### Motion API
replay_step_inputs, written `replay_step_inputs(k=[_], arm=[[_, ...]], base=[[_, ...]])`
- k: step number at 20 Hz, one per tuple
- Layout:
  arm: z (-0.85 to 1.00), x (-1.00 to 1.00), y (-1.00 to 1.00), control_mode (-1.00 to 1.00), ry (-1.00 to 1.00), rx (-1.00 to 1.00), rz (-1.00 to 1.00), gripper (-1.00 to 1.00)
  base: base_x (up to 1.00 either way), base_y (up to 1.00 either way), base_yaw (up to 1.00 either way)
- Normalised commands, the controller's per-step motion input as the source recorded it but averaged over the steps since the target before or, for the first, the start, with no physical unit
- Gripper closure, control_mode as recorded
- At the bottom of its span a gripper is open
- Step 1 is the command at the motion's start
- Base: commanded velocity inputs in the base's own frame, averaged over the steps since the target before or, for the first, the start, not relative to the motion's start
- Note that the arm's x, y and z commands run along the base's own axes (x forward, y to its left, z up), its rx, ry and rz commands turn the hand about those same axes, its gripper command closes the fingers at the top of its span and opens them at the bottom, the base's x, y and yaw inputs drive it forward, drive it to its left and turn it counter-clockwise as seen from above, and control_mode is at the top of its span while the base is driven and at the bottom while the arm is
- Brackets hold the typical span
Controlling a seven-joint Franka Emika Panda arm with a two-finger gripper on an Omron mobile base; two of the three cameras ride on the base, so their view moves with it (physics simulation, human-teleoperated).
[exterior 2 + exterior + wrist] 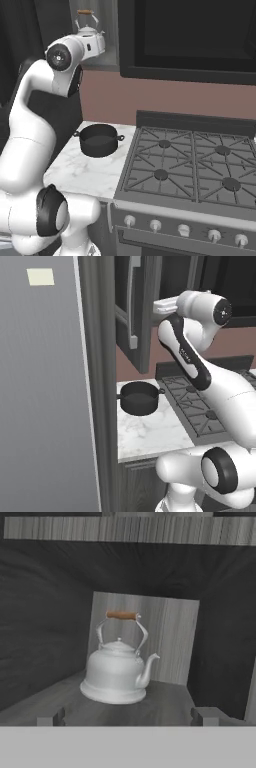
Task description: Pick the kettle from the cabinet and place it on a stove burner. Then pick the pot from the counter and place it on another stove burner. Finally, turn both burners on.
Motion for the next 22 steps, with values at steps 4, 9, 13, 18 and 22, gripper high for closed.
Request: replay_step_inputs(k=[4, 9, 13, 18, 22], arm=[[0.10, 0.29, 0.02, -1.00, 0.00, 0.00, 0.00, -1.00], [0.05, 0.34, 0.04, -1.00, 0.00, -0.01, -0.03, -1.00], [0.05, 0.31, 0.04, -1.00, 0.00, -0.02, -0.06, -1.00], [0.00, 0.30, 0.12, -1.00, 0.00, -0.03, -0.08, -1.00], [0.00, 0.29, 0.19, -1.00, 0.00, -0.03, -0.08, -1.00]], base=[[0.00, 0.00, 0.00], [0.00, 0.00, 0.00], [0.00, 0.00, 0.00], [0.00, 0.00, 0.00], [0.00, 0.00, 0.00]])
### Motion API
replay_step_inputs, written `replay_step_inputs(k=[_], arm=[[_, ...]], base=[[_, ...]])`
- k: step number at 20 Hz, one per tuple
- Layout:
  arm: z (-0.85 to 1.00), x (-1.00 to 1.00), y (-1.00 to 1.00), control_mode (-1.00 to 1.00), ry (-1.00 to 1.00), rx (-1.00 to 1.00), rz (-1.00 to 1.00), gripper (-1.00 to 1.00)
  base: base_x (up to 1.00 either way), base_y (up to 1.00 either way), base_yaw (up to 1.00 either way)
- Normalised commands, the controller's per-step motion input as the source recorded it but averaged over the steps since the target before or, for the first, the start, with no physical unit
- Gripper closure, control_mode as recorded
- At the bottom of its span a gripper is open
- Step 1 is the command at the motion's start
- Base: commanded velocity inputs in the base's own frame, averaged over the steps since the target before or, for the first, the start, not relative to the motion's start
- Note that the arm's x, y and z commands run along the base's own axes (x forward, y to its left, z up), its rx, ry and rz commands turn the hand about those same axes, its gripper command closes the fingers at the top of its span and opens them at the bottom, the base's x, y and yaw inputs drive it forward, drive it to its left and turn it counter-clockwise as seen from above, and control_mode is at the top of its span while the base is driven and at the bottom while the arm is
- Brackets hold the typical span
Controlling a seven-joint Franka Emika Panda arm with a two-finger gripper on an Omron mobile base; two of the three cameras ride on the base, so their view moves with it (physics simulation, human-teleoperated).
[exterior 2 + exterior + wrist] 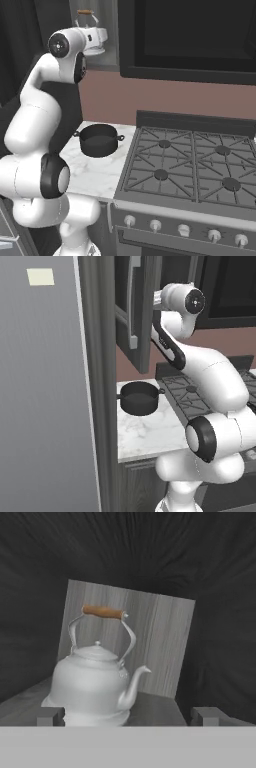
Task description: Pick the kettle from the cabinet and place it on a stove burner. Then pick the pot from the counter and place it on another stove burner. Finally, turn both burners on.
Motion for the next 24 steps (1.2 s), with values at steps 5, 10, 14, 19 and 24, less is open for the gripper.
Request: replay_step_inputs(k=[5, 10, 14, 19, 24], arm=[[0.01, 0.25, 0.21, -1.00, 0.00, -0.02, -0.05, -1.00], [0.08, 0.26, 0.12, -1.00, 0.00, -0.01, -0.03, -1.00], [0.12, 0.24, 0.02, -1.00, 0.00, -0.01, -0.04, -1.00], [0.10, 0.23, 0.02, -1.00, 0.00, 0.00, -0.04, -1.00], [0.07, 0.21, 0.05, -1.00, 0.00, 0.00, -0.04, -1.00]], base=[[0.00, 0.00, 0.00], [0.00, 0.00, 0.00], [0.00, 0.00, 0.00], [0.00, 0.00, 0.00], [0.00, 0.00, 0.00]])
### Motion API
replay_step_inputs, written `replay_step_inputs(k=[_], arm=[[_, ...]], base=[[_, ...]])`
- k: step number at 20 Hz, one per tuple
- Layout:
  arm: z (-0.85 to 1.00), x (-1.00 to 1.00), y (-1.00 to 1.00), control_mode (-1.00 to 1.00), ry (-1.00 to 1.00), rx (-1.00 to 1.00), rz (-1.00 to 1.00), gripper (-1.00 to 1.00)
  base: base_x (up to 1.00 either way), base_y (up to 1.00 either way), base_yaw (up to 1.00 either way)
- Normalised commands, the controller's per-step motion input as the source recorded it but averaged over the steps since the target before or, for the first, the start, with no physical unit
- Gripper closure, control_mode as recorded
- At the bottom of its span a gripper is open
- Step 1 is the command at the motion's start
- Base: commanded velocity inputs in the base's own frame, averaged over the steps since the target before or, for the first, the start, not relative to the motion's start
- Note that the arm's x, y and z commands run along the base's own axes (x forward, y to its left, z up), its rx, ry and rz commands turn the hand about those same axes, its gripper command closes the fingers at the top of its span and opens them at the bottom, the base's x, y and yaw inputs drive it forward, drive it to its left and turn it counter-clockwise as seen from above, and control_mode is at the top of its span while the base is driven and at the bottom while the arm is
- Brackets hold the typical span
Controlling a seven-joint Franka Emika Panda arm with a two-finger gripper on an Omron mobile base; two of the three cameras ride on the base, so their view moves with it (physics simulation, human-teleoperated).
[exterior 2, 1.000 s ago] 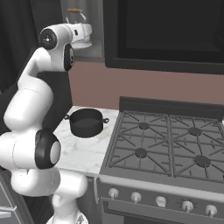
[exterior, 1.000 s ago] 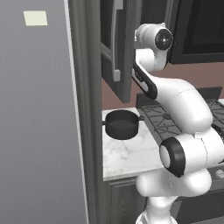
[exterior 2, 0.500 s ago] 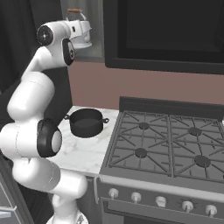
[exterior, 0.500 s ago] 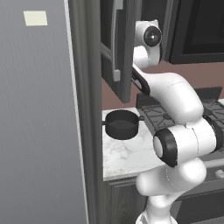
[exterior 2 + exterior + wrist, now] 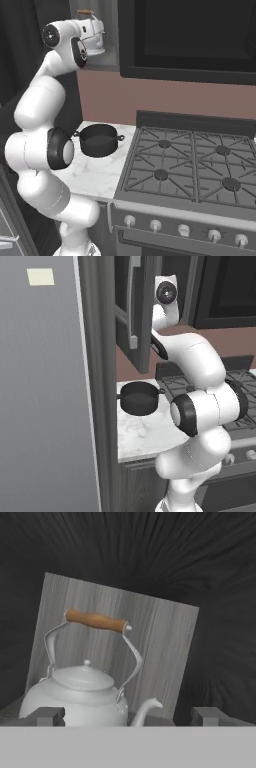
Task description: Pick the kettle from the cabinet and place it on a stove burner. Then pick the pot from the counter and place it on another stove burner. Finally, turn both burners on.
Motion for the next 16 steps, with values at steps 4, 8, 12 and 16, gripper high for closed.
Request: replay_step_inputs(k=[4, 8, 12, 16], arm=[[0.06, 0.21, 0.05, -1.00, 0.00, 0.00, -0.04, -1.00], [0.11, 0.18, 0.00, -1.00, 0.00, 0.00, -0.04, -1.00], [0.12, 0.14, 0.00, -1.00, 0.00, 0.00, -0.02, -1.00], [0.10, 0.16, 0.00, -1.00, 0.00, 0.00, -0.01, -1.00]], base=[[0.00, 0.00, 0.00], [0.00, 0.00, 0.00], [0.00, 0.00, 0.00], [0.00, 0.00, 0.00]])
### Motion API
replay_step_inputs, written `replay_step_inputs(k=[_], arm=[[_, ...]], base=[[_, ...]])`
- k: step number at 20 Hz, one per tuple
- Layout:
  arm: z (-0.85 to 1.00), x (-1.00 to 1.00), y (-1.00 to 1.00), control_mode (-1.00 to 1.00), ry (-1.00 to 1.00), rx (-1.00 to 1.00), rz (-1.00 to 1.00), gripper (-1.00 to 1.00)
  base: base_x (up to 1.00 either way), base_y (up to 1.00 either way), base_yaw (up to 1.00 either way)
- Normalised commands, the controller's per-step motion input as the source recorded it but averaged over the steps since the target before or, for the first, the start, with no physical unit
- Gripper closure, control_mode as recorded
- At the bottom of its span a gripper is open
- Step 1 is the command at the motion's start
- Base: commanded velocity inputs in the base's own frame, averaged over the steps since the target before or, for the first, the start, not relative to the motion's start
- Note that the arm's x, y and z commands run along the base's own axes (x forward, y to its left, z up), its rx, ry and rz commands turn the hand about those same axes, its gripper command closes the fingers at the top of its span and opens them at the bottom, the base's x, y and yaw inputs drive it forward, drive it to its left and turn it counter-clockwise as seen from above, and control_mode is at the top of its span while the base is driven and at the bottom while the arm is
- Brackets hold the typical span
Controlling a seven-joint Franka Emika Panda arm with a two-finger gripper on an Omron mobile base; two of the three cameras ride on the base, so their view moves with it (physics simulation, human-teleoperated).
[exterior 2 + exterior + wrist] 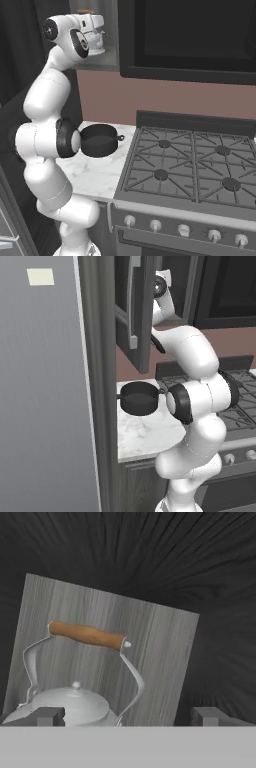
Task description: Pick the kettle from the cabinet and place it on a stove burner. Then pick the pot from the counter and place it on another stove burner. Finally, turn both burners on.
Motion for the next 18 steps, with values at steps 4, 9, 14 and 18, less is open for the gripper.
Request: replay_step_inputs(k=[4, 9, 14, 18], arm=[[0.07, 0.19, 0.00, -1.00, 0.00, 0.00, -0.01, -1.00], [0.00, 0.27, 0.00, -1.00, 0.01, 0.00, 0.00, -1.00], [0.00, 0.24, 0.00, -1.00, 0.01, 0.00, 0.00, -1.00], [0.00, 0.16, -0.01, -1.00, 0.00, 0.00, 0.00, -1.00]], base=[[0.00, 0.00, 0.00], [0.00, 0.00, 0.00], [0.00, 0.00, 0.00], [0.00, 0.00, 0.00]])
